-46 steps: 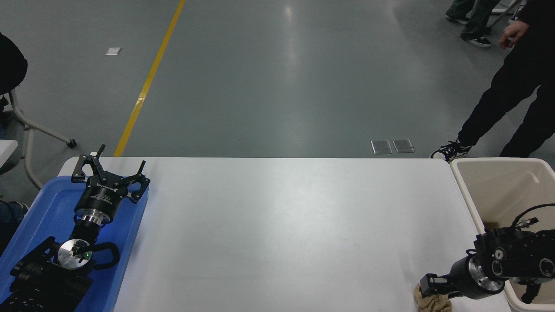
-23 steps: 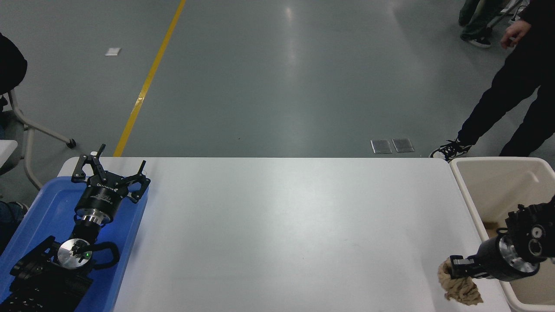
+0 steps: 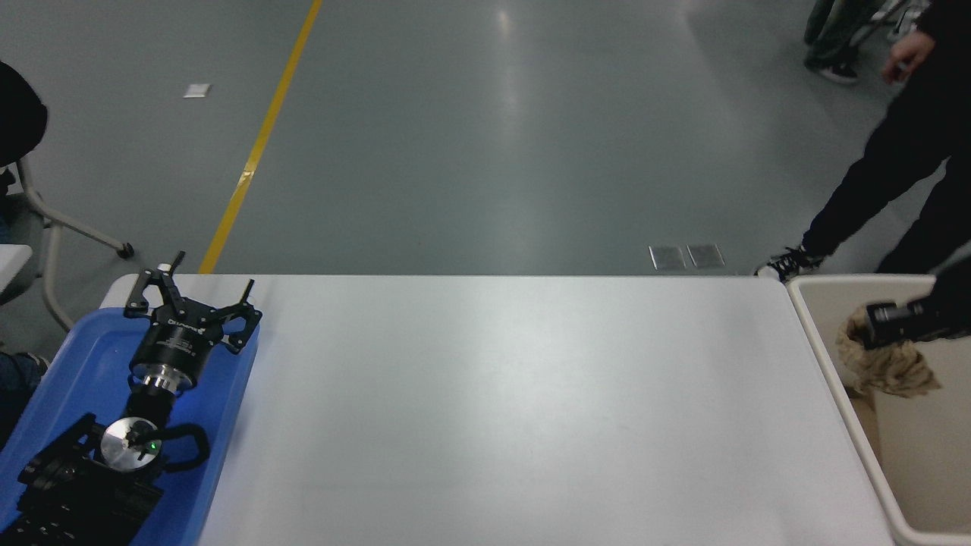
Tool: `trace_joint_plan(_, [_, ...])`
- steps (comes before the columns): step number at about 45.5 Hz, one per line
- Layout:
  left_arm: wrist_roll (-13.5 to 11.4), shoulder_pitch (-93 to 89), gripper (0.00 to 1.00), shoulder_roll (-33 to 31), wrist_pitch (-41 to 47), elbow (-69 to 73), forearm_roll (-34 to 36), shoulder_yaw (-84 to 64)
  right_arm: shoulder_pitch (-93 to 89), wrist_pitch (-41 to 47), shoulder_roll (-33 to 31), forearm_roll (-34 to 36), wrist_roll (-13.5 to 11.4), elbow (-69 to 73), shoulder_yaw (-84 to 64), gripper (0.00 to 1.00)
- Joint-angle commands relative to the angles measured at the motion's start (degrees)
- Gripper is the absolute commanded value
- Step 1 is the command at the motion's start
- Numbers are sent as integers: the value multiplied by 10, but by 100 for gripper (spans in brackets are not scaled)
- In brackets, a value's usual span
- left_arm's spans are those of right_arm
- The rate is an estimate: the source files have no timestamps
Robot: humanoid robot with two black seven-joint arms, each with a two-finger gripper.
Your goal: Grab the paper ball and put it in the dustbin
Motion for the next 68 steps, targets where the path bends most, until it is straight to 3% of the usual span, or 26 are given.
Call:
trace_joint_plan(1, [0,0,99,0,0,0,0,0,101,46,11,1,1,15,-44,0])
trace_joint_plan(11, [0,0,99,0,0,0,0,0,84,40,6,-12,0,-25,-47,0])
trace_joint_plan(19, [0,0,99,0,0,0,0,0,-25,9,-44,-41,1,-170,-26,0])
trace_joint_plan(35, [0,0,99,0,0,0,0,0,-519,-199,-125,-35,13,-487,252,0])
trace_joint_plan(41, [0,0,99,0,0,0,0,0,-740,-251,-90,2,13,-604,410,0])
trace_joint_plan(47, [-1,0,99,0,0,0,0,0,-892,-280,-7,55,10,-714,519,0])
trace_joint_plan(55, [-1,0,99,0,0,0,0,-1,-1002,-307,117,217,2,-801,536,0])
trace_joint_plan(68, [-2,0,99,0,0,0,0,-1,-1020,-327,157,234,-12,-798,543,0])
